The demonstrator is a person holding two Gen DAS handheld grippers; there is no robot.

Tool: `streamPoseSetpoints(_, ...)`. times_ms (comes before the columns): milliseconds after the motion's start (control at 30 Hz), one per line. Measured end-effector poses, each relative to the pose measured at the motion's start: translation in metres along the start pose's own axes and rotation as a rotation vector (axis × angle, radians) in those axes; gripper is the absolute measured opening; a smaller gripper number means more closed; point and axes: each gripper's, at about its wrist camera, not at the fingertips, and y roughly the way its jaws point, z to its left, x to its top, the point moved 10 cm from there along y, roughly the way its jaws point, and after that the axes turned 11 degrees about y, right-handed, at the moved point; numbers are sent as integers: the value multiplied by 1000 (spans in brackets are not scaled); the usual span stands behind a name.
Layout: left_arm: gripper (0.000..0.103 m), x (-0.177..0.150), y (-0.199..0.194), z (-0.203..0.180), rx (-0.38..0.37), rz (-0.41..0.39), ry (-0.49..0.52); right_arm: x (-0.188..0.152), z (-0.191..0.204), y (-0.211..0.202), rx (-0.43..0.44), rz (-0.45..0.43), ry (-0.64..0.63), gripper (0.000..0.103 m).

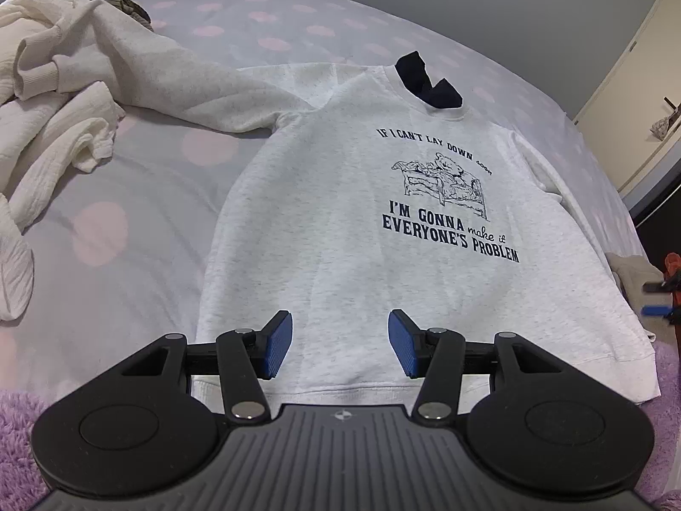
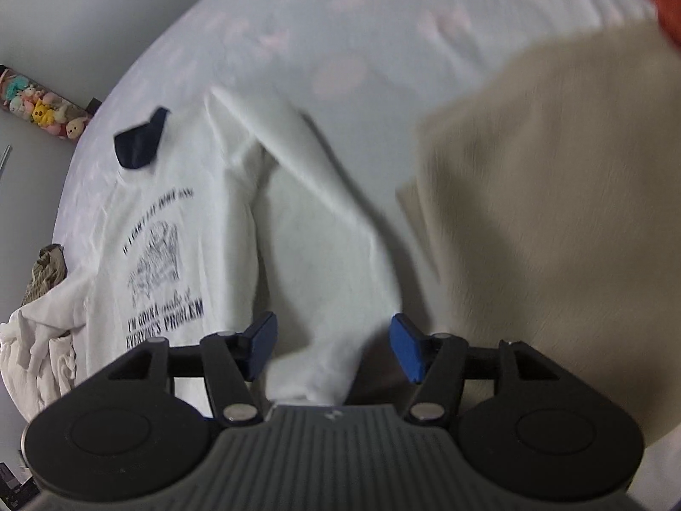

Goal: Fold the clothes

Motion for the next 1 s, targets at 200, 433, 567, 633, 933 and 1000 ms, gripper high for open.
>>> streamPoseSetpoints(200, 48, -4, 3, 1, 5, 12, -6, -10, -12, 15, 20, 33, 37, 80)
streamPoseSetpoints(433, 48, -7, 6, -7, -8, 23, 18, 4, -5, -18, 93, -208, -35, 80)
streamPoseSetpoints(567, 48, -9, 7, -7, -8, 31, 24, 14, 7, -52, 52, -440, -176, 87)
streamPoseSetpoints(633, 48, -10, 8, -8, -9, 33, 26, 19, 13, -64, 23, -518, -228, 103)
streamPoseSetpoints(933, 48, -11, 7, -10, -13, 33, 37, 12, 28, -82, -40, -642, -329, 102)
streamPoseSetpoints(1000, 48, -11, 7, -11, -13, 32, 37, 8, 27, -85, 6, -636, -293, 102)
